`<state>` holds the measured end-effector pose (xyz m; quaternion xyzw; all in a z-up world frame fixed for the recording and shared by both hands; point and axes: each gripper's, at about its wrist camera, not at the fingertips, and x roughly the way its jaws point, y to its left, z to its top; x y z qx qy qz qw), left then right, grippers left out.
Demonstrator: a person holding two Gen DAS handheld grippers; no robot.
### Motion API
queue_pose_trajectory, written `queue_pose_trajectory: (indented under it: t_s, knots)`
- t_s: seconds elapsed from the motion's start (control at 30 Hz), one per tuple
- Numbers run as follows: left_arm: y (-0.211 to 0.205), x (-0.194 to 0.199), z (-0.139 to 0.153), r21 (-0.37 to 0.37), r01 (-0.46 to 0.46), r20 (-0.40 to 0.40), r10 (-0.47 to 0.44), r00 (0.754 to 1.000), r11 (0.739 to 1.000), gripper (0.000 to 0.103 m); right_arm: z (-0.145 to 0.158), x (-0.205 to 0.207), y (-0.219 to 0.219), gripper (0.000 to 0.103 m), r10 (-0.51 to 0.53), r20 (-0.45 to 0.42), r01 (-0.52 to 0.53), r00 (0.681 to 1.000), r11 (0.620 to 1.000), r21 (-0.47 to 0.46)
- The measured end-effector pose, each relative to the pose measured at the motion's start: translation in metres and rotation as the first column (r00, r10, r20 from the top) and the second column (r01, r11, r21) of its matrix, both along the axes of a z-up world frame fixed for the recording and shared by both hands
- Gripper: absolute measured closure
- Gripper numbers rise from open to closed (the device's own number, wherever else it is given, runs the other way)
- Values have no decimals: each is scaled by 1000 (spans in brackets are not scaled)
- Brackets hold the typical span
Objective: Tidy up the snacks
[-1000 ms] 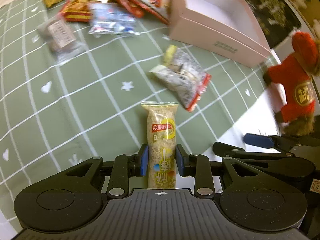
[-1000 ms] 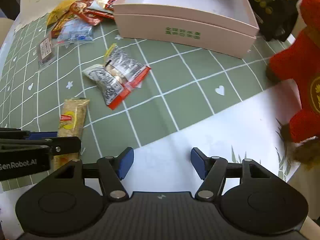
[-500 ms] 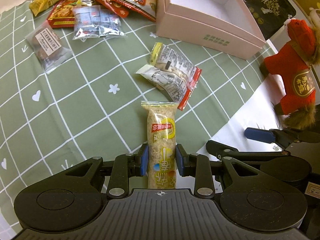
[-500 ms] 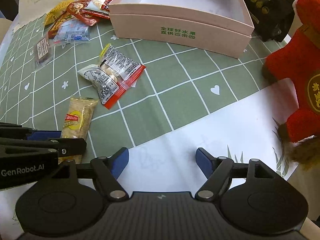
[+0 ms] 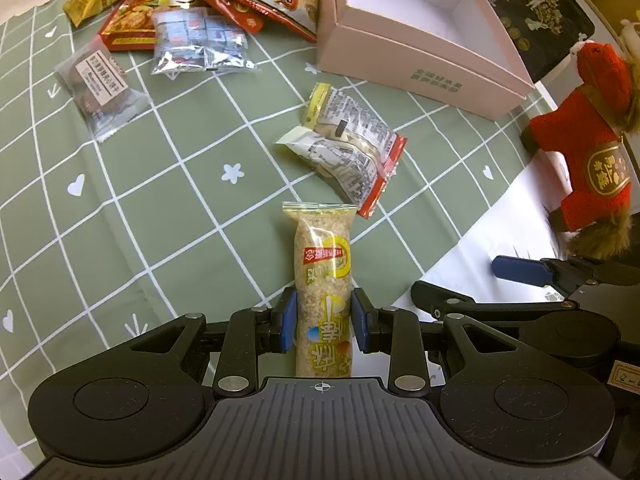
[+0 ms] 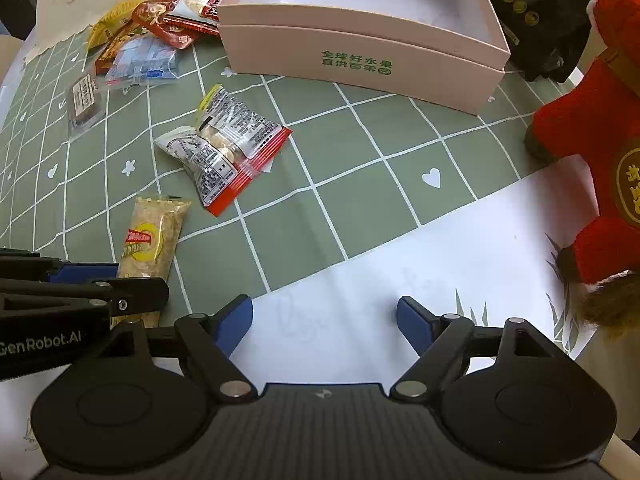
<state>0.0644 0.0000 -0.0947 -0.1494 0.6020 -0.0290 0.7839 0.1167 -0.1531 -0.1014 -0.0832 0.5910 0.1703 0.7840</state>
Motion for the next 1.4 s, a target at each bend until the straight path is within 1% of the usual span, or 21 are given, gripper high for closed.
queue_pose_trajectory:
  t_s: [0.17, 0.4, 0.67, 0.8, 0.97, 1.13, 1.4]
  knots:
    - [2, -1, 0, -1, -11, -4, 11, 1000, 1000, 70, -1, 2, 1, 21, 17, -5, -17, 1000, 1000, -2]
    - [10, -2, 1, 12, -54, -18, 54, 998, 998, 70, -1, 8, 5, 21, 65, -1, -65, 998, 998, -2]
    - [11, 1, 1, 5, -75, -30, 75, 997, 997, 70, 1, 25, 17, 21, 156, 23, -156, 987, 988, -9]
    - [12, 1, 2, 3, -88, -34, 88, 996, 996, 70, 0, 33, 19, 21, 165, 14, -165, 986, 986, -2]
    - [15, 4, 2, 5, -92, -36, 93, 995, 996, 70, 2, 39, 25, 21, 190, 31, -190, 981, 982, -10]
    - [20, 11, 3, 17, -100, -38, 100, 994, 995, 70, 3, 48, 37, 21, 225, 63, -224, 972, 974, -15]
    - [28, 35, 3, 33, -100, -36, 101, 994, 994, 70, 2, 64, 49, 21, 255, 63, -255, 965, 967, -11]
